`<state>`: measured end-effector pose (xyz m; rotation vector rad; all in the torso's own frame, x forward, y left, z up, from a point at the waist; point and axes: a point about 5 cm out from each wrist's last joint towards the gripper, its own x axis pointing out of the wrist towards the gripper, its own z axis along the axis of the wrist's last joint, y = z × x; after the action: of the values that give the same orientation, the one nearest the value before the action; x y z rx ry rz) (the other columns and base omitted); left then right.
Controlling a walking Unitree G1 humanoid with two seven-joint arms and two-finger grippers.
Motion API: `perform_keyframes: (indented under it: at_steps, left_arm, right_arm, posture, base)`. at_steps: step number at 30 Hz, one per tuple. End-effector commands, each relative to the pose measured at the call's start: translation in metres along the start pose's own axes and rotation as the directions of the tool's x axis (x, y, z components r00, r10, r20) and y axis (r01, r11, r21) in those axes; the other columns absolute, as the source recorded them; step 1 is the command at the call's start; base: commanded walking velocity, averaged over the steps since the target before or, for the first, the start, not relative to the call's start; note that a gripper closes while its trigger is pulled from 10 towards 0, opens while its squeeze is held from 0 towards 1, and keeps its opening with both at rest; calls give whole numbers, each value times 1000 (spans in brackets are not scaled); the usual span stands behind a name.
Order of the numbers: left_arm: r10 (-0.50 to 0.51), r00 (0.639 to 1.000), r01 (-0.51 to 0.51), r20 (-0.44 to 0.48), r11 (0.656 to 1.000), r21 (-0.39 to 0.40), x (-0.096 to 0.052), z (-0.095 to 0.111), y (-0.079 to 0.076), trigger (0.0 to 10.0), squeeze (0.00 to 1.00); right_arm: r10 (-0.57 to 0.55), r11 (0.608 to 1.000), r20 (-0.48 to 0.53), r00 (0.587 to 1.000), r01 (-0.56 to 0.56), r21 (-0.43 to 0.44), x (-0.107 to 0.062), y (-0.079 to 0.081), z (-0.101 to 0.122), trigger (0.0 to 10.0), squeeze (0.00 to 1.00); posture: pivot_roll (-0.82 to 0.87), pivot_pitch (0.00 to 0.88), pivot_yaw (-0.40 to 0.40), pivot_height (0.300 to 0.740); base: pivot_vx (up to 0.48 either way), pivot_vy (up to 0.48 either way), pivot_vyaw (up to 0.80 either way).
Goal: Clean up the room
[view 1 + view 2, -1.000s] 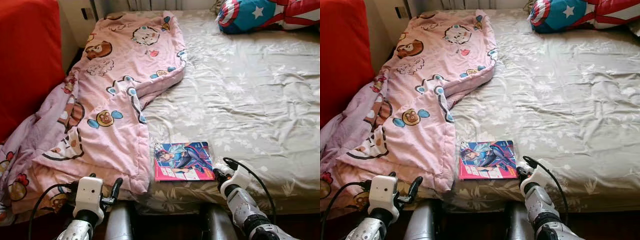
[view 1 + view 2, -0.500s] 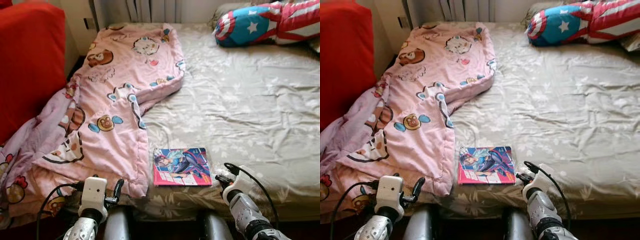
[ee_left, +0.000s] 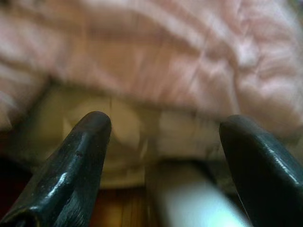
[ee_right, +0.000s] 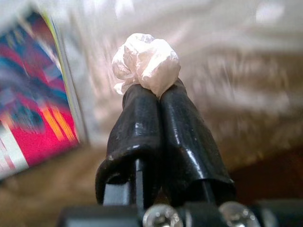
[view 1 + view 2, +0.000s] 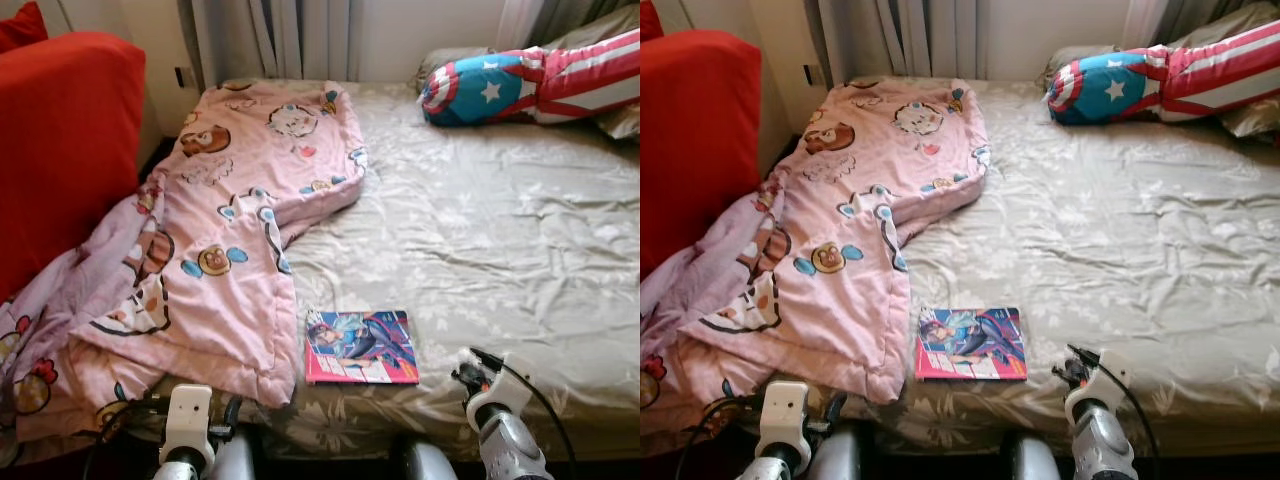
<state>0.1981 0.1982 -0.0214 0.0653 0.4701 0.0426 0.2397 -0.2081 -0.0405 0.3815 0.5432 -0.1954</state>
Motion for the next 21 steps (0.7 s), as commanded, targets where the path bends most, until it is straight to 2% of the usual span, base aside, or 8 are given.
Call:
perform_keyframes:
  at_steps: [1,4,8,16,18,21]
  left_arm:
    - [23,999,-24,-34,999,-29,2,-7,3,10000,0]
    - [39,996,-43,-82,998,-52,6,-16,6,10000,0]
    - [5,992,-5,-126,1000,-7,12,-23,1,10000,0]
    - [1,978,-2,-208,1000,-4,16,-37,-2,10000,0]
    - [12,975,-11,-221,1000,6,17,-39,0,10000,0]
    - [48,961,-52,-274,999,-5,15,-47,7,10000,0]
  right_arm:
    - [14,998,-30,999,-16,-53,-4,0,-12,10000,0]
    - [-6,999,-79,997,2,-45,-11,-5,-26,10000,0]
    - [-9,998,-132,991,1,-63,-14,-3,-39,10000,0]
    - [5,993,-183,983,-26,-113,-17,2,-48,10000,0]
    - [-9,992,-218,976,-19,-127,-19,2,-54,10000,0]
    - [-37,985,-291,956,-14,-169,-26,-2,-70,10000,0]
  posture:
    - [71,0,-55,591]
    - [74,0,-54,616]
    - [67,0,-51,646]
    - [60,0,-53,696]
    - [51,0,-49,711]
    - [53,0,-52,711]
  base:
    - [0,0,0]
    - [0,0,0]
    - [0,0,0]
    - [0,0,0]
    - [0,0,0]
    - [0,0,0]
